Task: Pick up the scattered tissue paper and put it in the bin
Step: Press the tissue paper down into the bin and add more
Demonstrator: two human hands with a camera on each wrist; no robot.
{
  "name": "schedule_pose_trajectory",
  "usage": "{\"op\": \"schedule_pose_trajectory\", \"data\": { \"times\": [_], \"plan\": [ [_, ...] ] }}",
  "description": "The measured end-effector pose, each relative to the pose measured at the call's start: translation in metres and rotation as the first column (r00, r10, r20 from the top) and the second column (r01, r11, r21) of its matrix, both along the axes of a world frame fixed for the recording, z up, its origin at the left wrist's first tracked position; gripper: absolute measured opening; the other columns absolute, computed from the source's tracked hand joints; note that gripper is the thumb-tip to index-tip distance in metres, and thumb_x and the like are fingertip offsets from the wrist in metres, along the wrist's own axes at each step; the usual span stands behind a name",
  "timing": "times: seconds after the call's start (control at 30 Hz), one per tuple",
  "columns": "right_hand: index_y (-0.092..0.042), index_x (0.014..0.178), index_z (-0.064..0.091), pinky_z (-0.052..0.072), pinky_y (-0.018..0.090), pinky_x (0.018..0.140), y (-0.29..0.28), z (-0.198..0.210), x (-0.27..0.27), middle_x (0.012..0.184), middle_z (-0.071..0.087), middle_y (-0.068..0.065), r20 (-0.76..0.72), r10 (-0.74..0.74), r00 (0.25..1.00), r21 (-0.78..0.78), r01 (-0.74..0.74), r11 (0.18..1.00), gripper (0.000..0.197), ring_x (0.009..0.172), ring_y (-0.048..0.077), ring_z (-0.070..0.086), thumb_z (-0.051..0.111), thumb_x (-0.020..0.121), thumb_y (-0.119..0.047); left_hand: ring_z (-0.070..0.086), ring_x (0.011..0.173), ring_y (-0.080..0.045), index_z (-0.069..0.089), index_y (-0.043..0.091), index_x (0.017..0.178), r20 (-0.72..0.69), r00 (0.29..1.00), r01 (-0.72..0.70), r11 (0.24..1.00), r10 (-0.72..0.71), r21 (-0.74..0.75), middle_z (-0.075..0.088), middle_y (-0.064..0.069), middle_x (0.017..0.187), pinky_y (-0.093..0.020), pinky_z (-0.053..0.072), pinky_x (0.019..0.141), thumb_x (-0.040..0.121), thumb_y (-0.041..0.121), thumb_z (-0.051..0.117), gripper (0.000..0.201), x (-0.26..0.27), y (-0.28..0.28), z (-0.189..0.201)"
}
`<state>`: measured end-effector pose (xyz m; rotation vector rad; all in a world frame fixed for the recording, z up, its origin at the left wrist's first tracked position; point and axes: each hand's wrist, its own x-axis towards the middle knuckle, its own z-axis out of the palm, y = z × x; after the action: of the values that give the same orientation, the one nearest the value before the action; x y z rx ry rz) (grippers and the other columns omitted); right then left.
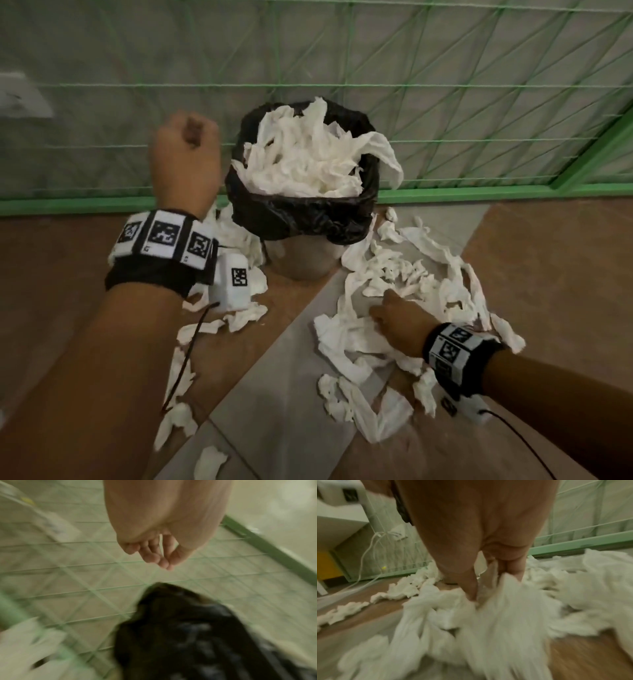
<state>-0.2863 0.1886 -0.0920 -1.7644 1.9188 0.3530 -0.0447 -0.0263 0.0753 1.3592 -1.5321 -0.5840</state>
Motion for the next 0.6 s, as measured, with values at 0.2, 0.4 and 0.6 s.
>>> {"op": "schedule_pose_trajectory", "data": {
  "times": [0.2, 0.4, 0.6],
  "plan": [
    [-0.015, 0.071, 0.043, 0.029, 0.027, 0.051, -0.038, 0.068, 0.015, 0.067, 0.045, -0.001, 0.050, 0.027, 0.998, -0.152, -0.019, 0.988, 0.023, 0.069, 0.022, 0.046, 0.057, 0.083, -0.029, 0.061, 0.104, -0.038, 0.064, 0.010, 0.106, 0.327, 0.933, -0.124, 0.717, -0.152, 0.686, 0.063, -0.022, 0.119, -0.043, 0.050, 0.089, 0.068, 0.042, 0.066, 0.049, 0.086, 0.026, -0.138],
    [-0.018, 0.063, 0.043, 0.037, 0.034, 0.058, -0.066, 0.159, 0.036, 0.062, 0.045, -0.005, 0.260, 0.170, 0.951, -0.183, -0.124, 0.975, 0.024, 0.059, 0.015, 0.042, 0.063, 0.076, -0.016, 0.030, 0.139, -0.036, 0.032, 0.043, 0.131, 0.499, 0.732, -0.014, 0.723, -0.463, 0.691, 0.019, -0.006, 0.156, -0.054, 0.029, 0.112, 0.067, 0.082, 0.044, 0.076, 0.086, 0.106, -0.188],
    [-0.022, 0.073, 0.072, 0.039, 0.013, 0.050, -0.074, 0.259, 0.040, 0.052, 0.058, -0.010, 0.367, 0.112, 0.923, -0.265, -0.012, 0.964, 0.027, 0.046, 0.001, 0.048, 0.048, 0.086, -0.021, 0.041, 0.128, -0.037, 0.052, 0.023, 0.126, 0.625, 0.586, 0.151, 0.827, -0.516, 0.541, 0.036, -0.014, 0.144, -0.046, 0.040, 0.104, 0.092, 0.043, 0.042, 0.041, 0.057, 0.122, -0.182]
  ]
}}
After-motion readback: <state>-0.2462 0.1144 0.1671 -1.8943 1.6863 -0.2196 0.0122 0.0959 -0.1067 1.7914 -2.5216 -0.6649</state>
